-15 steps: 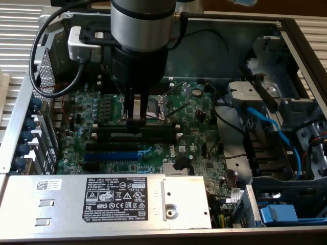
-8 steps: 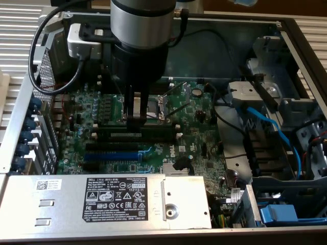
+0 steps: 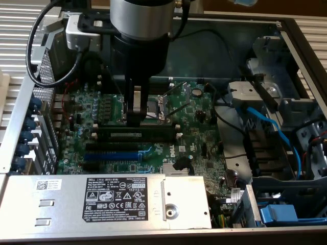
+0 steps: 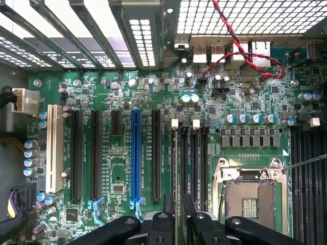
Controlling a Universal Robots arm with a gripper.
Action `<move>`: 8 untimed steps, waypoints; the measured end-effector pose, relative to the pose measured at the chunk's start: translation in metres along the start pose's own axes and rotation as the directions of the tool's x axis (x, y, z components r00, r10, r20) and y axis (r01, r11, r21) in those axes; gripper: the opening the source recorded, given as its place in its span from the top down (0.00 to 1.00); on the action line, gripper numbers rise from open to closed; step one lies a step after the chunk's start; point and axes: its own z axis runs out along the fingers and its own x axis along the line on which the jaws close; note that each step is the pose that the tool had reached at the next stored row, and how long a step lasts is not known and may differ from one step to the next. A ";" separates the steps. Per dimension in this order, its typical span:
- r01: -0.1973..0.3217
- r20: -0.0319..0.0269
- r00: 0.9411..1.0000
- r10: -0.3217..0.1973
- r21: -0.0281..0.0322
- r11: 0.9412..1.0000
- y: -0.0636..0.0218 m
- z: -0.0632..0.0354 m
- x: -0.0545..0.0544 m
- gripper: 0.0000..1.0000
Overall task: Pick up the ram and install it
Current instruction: 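Insert the ram into the slot, then press down the ram until it locks into place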
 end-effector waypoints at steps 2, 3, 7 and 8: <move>0.000 0.000 1.000 0.000 0.000 1.000 0.0000 -0.0001 0.000 0.80; 0.000 0.000 1.000 0.000 0.000 1.000 0.0000 -0.0001 0.000 0.80; 0.000 0.000 1.000 0.000 0.000 1.000 0.0000 -0.0001 0.000 0.80; 0.000 0.000 1.000 0.000 0.000 1.000 0.0000 -0.0001 0.000 0.80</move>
